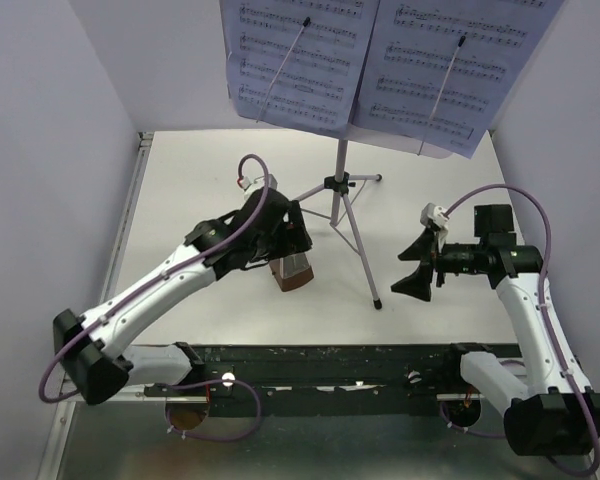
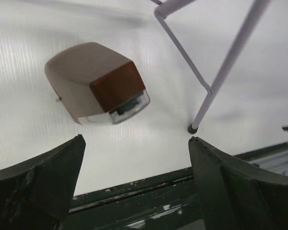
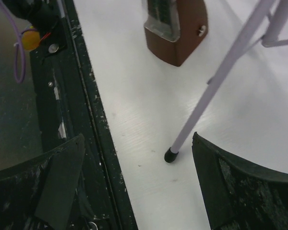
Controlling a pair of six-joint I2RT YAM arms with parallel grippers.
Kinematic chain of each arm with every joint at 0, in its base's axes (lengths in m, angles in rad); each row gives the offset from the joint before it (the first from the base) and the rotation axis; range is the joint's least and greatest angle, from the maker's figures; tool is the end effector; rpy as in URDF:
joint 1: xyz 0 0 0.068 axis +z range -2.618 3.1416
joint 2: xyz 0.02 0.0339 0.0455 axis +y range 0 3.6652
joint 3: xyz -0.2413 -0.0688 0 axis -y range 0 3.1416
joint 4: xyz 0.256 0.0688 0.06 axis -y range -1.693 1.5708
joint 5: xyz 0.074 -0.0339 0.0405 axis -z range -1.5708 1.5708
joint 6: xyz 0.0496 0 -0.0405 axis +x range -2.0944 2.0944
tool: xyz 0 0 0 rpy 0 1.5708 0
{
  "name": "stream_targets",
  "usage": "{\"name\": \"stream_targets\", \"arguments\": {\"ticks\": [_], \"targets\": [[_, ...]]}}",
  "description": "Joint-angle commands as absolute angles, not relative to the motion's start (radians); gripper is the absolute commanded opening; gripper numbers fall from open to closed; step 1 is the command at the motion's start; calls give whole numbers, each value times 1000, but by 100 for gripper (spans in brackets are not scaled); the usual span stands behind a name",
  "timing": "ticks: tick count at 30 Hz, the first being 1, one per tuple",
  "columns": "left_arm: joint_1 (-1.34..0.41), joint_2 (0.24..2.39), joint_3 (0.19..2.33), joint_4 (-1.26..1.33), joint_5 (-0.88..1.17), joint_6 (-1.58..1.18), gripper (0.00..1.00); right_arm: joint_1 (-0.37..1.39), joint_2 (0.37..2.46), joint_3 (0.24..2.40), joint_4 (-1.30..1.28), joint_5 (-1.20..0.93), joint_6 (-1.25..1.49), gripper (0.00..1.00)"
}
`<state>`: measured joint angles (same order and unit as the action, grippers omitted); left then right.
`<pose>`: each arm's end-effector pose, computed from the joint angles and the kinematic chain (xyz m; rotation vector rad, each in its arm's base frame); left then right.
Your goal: Set up the instrument practice props
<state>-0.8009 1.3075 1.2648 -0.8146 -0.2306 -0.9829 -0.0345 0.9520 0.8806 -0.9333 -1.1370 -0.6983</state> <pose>0.2139 -0.2043 0.3030 -0.3305 2.4488 -0.5365 0.1920 0.0384 0.2716 -1.0243 1.8072 1.0053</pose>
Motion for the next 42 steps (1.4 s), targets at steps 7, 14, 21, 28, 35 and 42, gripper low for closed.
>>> {"name": "stream_targets", "arguments": {"ticks": [7,14,21,28,35,42], "targets": [[-657,776,778,-453,-43,-564,98,332,979,1005,-962,-967,-709,100],[-362,935,735,-131,335,-483,71,569,1078,1088,-931,-859,-698,100],[-268,1202,819,72,528,-445,17,638,1103,1071,-856,-844,-759,100],[-270,1353,868,66,597,-394,8,646,1141,1085,-831,-831,-723,100],[-336,1240,700,83,552,-437,8,658,1186,1084,-715,-724,-582,99],[-460,1103,509,167,388,-578,8,747,1298,1149,-628,-533,-401,100]]}}
